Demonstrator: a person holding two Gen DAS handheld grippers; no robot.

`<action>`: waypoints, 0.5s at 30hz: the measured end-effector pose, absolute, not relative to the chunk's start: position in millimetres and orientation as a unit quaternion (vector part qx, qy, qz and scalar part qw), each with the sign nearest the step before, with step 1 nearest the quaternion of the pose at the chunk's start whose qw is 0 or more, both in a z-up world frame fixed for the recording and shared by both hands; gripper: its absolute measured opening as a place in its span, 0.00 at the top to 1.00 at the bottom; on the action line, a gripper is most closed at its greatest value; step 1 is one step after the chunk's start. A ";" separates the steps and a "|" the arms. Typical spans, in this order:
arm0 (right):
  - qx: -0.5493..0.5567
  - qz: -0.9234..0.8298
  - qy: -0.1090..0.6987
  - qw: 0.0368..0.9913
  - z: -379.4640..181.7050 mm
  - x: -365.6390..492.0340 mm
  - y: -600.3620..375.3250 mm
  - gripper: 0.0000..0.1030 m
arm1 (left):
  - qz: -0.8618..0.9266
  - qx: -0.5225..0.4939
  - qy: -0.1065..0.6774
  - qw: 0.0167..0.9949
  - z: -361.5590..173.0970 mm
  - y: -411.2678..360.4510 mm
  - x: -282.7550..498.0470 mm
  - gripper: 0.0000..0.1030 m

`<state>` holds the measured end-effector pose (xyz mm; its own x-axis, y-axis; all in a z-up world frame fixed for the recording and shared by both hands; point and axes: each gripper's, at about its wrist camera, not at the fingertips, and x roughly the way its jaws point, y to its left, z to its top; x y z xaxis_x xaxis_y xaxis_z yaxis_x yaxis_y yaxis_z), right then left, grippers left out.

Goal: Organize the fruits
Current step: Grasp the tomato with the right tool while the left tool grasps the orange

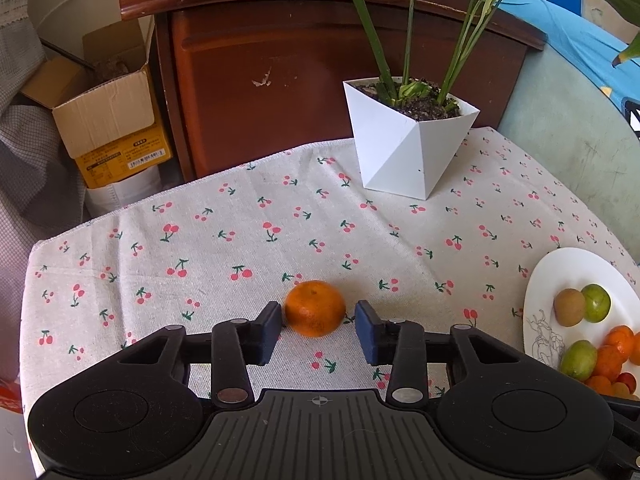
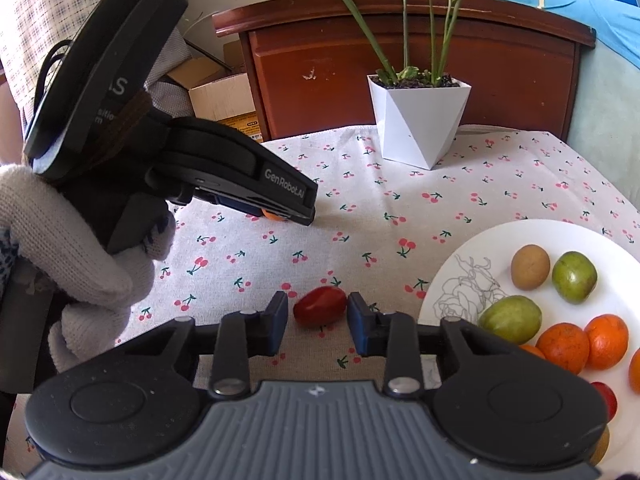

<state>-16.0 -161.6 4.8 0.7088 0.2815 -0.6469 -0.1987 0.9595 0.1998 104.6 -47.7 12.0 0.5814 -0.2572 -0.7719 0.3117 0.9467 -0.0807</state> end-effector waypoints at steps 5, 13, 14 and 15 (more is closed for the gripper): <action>0.067 0.131 0.358 0.922 5.3 -15.8 -163.8 0.73 | -0.165 0.026 0.427 0.889 12.8 -47.2 103.5 0.72; 0.085 0.124 0.344 0.927 12.8 -21.5 -172.8 0.73 | -0.178 0.006 0.410 0.894 28.9 -47.9 97.6 0.72; 0.087 0.123 0.343 0.927 13.7 -22.4 -174.4 0.73 | -0.180 0.005 0.408 0.895 31.2 -48.7 96.4 0.72; 0.091 0.121 0.341 0.928 15.0 -23.4 -176.1 0.73 | -0.182 0.004 0.405 0.896 33.4 -49.7 95.1 0.72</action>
<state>-23.4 -176.1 15.0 0.7389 0.2861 -0.6101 -0.1627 0.9543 0.2506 95.1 -49.7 33.4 0.6059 -0.3236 -0.7267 0.3297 0.9335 -0.1408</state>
